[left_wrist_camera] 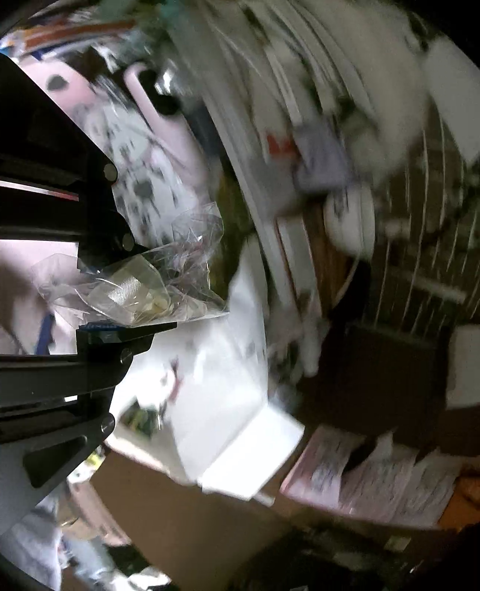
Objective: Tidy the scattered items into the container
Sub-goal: 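Lift the plastic bag with the left gripper and carry it over the box, then lower the plastic bag into the box and open the left gripper, then withdraw the left gripper from the box, then grasp the red hair clip with the right gripper, then lift the red clip with the right gripper and carry it over the box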
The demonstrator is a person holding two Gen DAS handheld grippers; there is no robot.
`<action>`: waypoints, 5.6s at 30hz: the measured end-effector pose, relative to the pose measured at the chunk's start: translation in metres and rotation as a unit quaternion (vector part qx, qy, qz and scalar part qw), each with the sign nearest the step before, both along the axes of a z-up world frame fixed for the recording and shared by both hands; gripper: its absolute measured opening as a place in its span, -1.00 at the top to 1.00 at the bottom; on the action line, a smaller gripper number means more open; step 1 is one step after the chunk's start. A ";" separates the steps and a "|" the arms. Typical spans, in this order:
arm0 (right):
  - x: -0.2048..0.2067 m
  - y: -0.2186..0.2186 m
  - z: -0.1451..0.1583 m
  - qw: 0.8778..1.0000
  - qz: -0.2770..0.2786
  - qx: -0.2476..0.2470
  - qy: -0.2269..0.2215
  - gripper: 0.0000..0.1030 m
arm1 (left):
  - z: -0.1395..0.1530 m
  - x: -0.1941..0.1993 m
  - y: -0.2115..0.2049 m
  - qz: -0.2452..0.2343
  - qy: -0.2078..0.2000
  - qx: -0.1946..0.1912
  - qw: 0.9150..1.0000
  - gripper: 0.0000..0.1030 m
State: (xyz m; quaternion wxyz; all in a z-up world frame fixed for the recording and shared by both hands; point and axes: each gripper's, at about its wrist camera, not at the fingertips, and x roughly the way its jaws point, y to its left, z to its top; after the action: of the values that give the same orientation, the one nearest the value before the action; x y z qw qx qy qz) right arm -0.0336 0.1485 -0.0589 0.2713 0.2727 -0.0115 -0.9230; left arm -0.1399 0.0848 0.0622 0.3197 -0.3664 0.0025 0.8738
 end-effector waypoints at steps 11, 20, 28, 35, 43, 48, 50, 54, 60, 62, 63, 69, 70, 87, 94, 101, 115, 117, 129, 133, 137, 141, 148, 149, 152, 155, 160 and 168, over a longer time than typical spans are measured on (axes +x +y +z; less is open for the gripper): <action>-0.002 0.018 0.004 1.000 -0.019 -0.020 -0.007 -0.70 | 0.003 -0.020 0.094 -0.104 -0.087 -0.023 0.991 0.77; -0.004 0.033 0.004 0.999 -0.039 -0.018 -0.010 -0.70 | -0.018 -0.030 0.122 -0.125 -0.141 -0.041 0.981 0.77; -0.006 0.037 0.007 0.999 -0.044 -0.027 -0.015 -0.70 | -0.018 -0.026 0.128 -0.126 -0.134 -0.051 0.982 -0.39; -0.005 0.040 0.008 0.998 -0.046 -0.030 -0.015 -0.70 | -0.002 -0.023 0.112 -0.103 -0.102 -0.031 0.989 -0.81; -0.002 0.034 0.008 0.999 -0.042 -0.026 -0.018 -0.70 | 0.001 -0.016 0.094 -0.094 -0.092 -0.033 0.991 -0.81; 0.000 0.027 0.007 0.999 -0.039 -0.017 -0.017 -0.70 | 0.012 -0.002 0.077 -0.087 -0.065 -0.036 0.993 -0.81; -0.002 0.024 0.006 0.999 -0.038 -0.017 -0.019 -0.70 | 0.016 0.004 0.068 -0.074 -0.053 -0.050 0.995 -0.81; -0.002 0.016 0.005 0.999 -0.034 -0.010 -0.019 -0.70 | 0.017 0.009 0.049 -0.046 -0.045 -0.071 0.995 -0.81; 0.001 0.000 0.005 1.000 -0.027 0.004 -0.013 -0.70 | 0.006 0.014 0.017 -0.016 -0.047 -0.084 0.995 -0.81; 0.000 -0.006 0.004 1.000 -0.025 0.008 -0.013 -0.70 | -0.001 0.015 0.004 -0.004 -0.048 -0.087 0.995 -0.81; 0.001 -0.008 0.003 1.000 -0.026 0.011 -0.012 -0.70 | -0.003 0.017 -0.001 0.001 -0.047 -0.089 0.995 -0.81; 0.000 -0.013 -0.001 0.999 -0.038 0.027 -0.012 -0.70 | -0.024 0.032 -0.061 0.075 -0.037 -0.080 0.993 -0.81; -0.001 -0.014 -0.001 0.999 -0.040 0.028 -0.014 -0.70 | -0.028 0.035 -0.073 0.095 -0.034 -0.081 0.992 -0.81; -0.032 -0.060 -0.027 0.994 -0.075 0.068 -0.028 0.28 | -0.120 0.110 -0.202 0.300 -0.042 -0.009 0.953 -0.81; -0.047 -0.068 -0.031 0.993 -0.100 0.062 -0.026 0.49 | -0.122 0.110 -0.196 0.285 -0.031 0.007 0.958 -0.81; -0.043 -0.063 -0.034 0.992 -0.104 0.063 -0.009 0.67 | -0.125 0.105 -0.186 0.276 -0.036 0.005 0.960 -0.81; -0.021 -0.051 -0.017 0.991 -0.114 0.057 0.035 0.70 | -0.123 0.106 -0.180 0.269 -0.035 0.007 0.962 -0.81; -0.018 -0.049 -0.013 0.991 -0.114 0.052 0.041 0.71 | -0.123 0.107 -0.179 0.268 -0.034 0.010 0.963 -0.81; -0.010 -0.040 -0.017 0.993 -0.109 0.046 0.024 0.71 | -0.121 0.111 -0.176 0.265 -0.032 0.012 0.964 -0.81; -0.003 -0.037 -0.003 0.992 -0.108 0.040 0.047 0.71 | -0.120 0.111 -0.174 0.263 -0.033 0.012 0.964 -0.81; 0.005 -0.035 0.019 0.991 -0.104 0.034 0.077 0.71 | -0.120 0.109 -0.173 0.261 -0.034 0.016 0.965 -0.81; 0.017 -0.033 0.044 0.989 -0.098 0.027 0.107 0.71 | -0.118 0.106 -0.168 0.255 -0.035 0.017 0.966 -0.81; 0.024 -0.003 0.093 0.986 -0.106 0.038 0.120 0.71 | -0.111 0.104 -0.155 0.234 -0.028 0.023 0.972 -0.81; 0.024 0.004 0.099 0.986 -0.110 0.044 0.119 0.71 | -0.110 0.104 -0.153 0.231 -0.027 0.022 0.972 -0.81; 0.021 0.030 0.120 0.982 -0.133 0.078 0.111 0.71 | -0.108 0.103 -0.148 0.222 -0.026 0.024 0.974 -0.81; 0.015 0.058 0.134 0.974 -0.161 0.124 0.097 0.71 | -0.108 0.102 -0.142 0.216 -0.026 0.024 0.976 -0.81; -0.009 0.102 0.143 0.968 -0.183 0.172 0.025 0.71 | -0.107 0.100 -0.136 0.210 -0.027 0.022 0.977 -0.81; -0.061 0.132 0.129 0.954 -0.174 0.214 -0.118 0.71 | -0.107 0.098 -0.129 0.199 -0.030 0.019 0.979 -0.81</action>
State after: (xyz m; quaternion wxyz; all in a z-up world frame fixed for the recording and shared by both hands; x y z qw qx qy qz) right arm -0.0942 0.2804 0.0700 0.0383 0.4255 0.1072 -0.8978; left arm -0.0418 -0.0439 -0.0444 0.1466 -0.3797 -0.0965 0.9083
